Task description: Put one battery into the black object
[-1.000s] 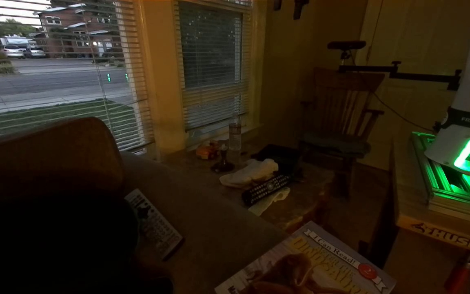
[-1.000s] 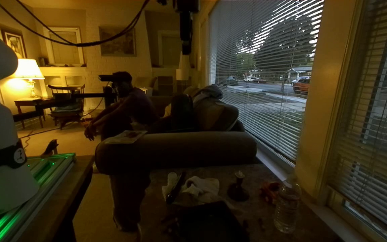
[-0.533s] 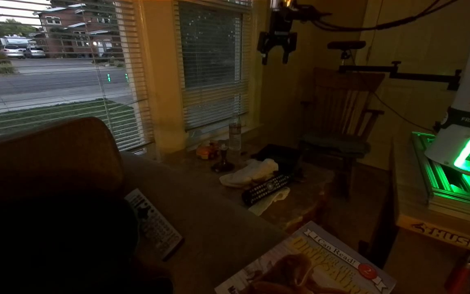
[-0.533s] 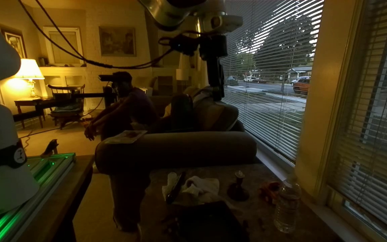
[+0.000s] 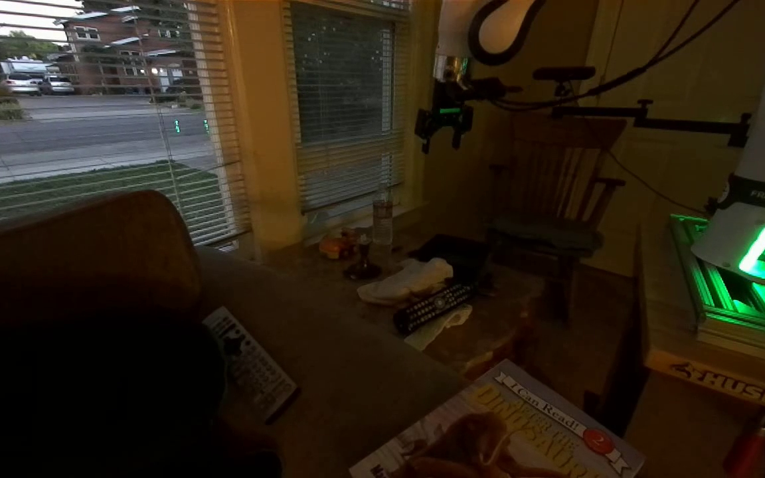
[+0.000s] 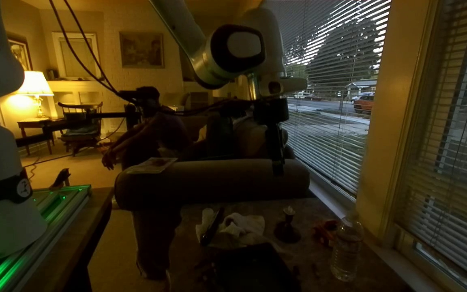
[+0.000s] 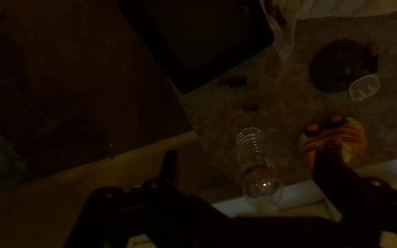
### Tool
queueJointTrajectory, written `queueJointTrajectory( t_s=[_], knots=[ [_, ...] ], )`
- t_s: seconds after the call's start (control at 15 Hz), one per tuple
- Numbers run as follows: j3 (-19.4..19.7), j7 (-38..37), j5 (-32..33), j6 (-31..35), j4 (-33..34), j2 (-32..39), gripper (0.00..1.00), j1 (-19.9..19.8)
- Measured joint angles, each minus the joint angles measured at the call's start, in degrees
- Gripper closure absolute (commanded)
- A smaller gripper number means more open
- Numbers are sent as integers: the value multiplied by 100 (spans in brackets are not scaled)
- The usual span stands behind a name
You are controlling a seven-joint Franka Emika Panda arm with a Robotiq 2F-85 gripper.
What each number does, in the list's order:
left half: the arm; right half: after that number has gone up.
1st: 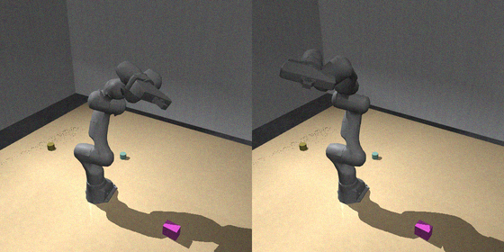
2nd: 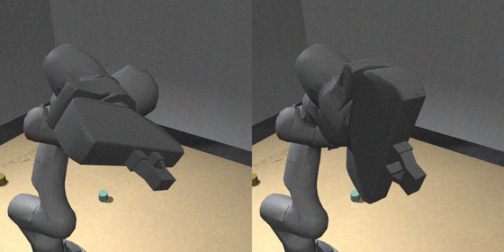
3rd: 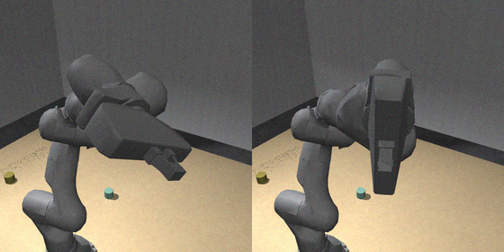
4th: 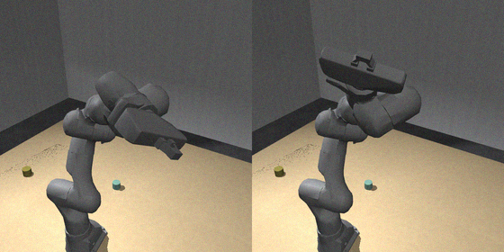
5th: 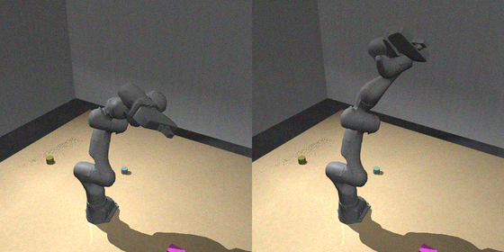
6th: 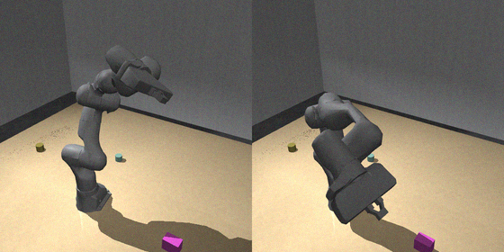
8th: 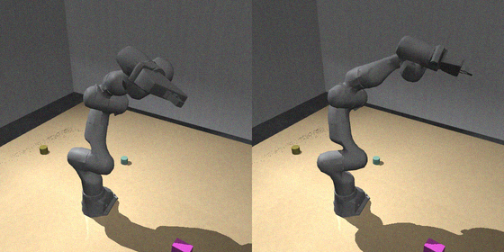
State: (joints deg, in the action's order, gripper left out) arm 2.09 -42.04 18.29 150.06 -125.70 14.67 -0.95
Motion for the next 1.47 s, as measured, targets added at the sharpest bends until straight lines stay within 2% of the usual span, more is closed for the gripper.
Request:
queueJointTrajectory(
  t_s=[0.27,0.4,0.8,1.07,1.27,1.47],
  knots=[
    [288,401,-34,1214,86,823,0,124],
    [398,450,-37,1508,198,1178,0,159],
    [417,455,-37,1555,342,1299,0,192],
    [618,792,-421,1604,363,1415,0,377],
    [768,1072,-614,1672,580,1872,0,496],
    [719,1553,-954,1746,994,2470,0,460]
  ],
)
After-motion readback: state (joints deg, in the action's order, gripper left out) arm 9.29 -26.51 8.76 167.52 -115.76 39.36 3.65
